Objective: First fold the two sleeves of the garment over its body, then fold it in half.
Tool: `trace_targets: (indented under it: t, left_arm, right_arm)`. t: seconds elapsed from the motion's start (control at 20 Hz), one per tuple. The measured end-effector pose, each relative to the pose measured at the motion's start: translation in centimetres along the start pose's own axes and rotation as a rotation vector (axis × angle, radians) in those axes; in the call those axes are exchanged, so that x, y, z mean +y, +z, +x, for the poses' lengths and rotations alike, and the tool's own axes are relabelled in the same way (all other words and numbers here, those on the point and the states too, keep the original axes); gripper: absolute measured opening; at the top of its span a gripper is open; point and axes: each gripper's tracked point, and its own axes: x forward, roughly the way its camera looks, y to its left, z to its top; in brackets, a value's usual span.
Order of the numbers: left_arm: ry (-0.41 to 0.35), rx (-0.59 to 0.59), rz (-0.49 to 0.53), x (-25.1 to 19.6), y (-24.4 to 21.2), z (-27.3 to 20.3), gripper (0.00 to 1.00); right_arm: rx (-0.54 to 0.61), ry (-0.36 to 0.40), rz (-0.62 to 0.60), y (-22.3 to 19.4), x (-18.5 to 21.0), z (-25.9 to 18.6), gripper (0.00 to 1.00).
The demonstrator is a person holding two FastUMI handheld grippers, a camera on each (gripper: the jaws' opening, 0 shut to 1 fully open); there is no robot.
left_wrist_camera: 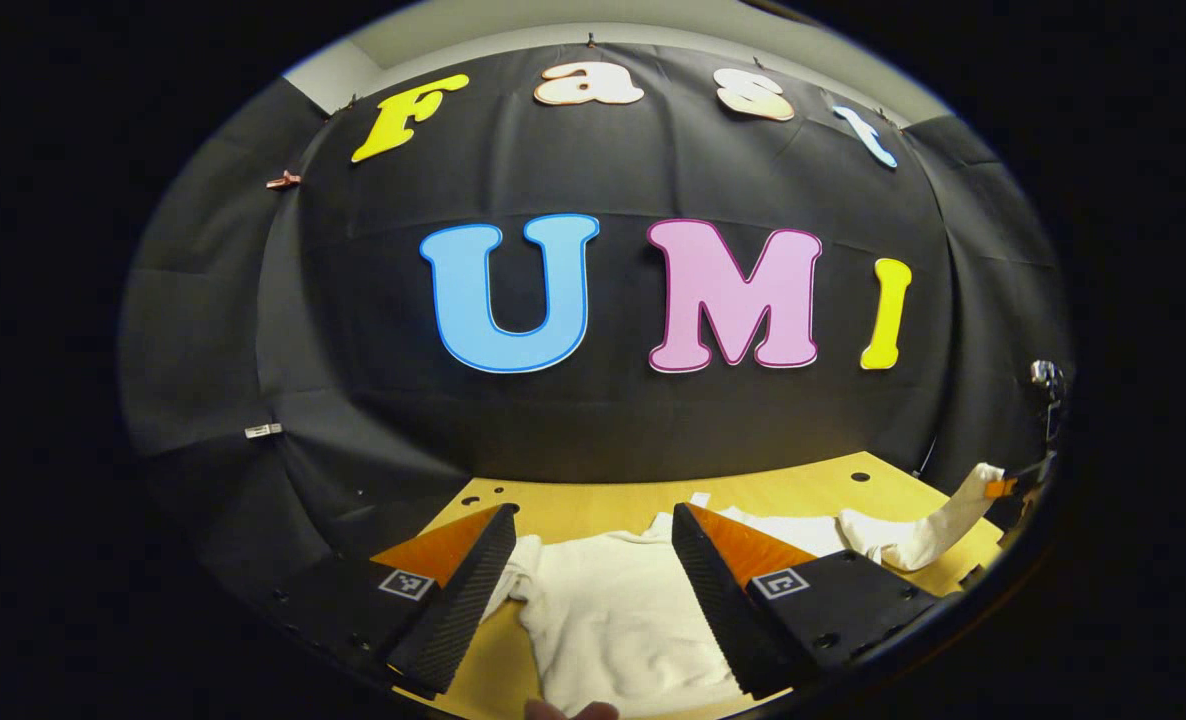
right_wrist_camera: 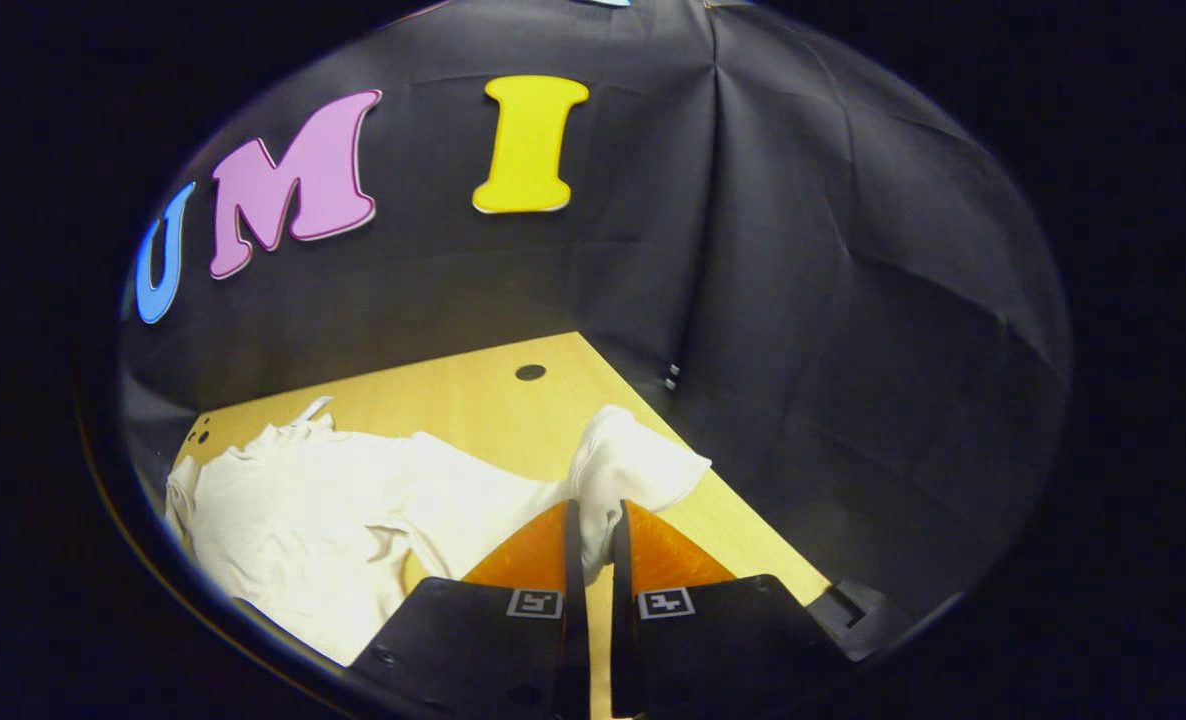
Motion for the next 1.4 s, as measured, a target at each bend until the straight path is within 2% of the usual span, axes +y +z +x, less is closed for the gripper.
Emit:
trace_targets:
  t: [0.25,0.5,0.9,1.15,1.4]
  left_arm:
    - [-0.018,0.009,-0.035,4.8,-1.5,0.8,0.99]
    - [0.014,0.021,-0.047,9.7,-3.5,1.6,0.99]
    - [0.098,0.064,-0.042,17.1,-7.4,2.4,0.99]
    - [0.157,0.116,-0.053,21.6,-10.7,3.1,0.99]
    - [0.201,0.160,-0.052,25.2,-14.1,3.9,0.99]
  right_arm:
    - [-0.097,0.059,-0.017,4.0,8.8,-3.6,0.13]
    - [-0.178,0.121,0.009,6.7,18.2,-5.4,0.12]
    - [-0.117,0.318,-0.013,4.6,33.0,-5.5,0.12]
    - [-0.052,0.383,-0.009,2.3,39.7,-3.9,0.13]
    - [0.051,0.459,-0.075,-2.7,45.6,-3.3,0.13]
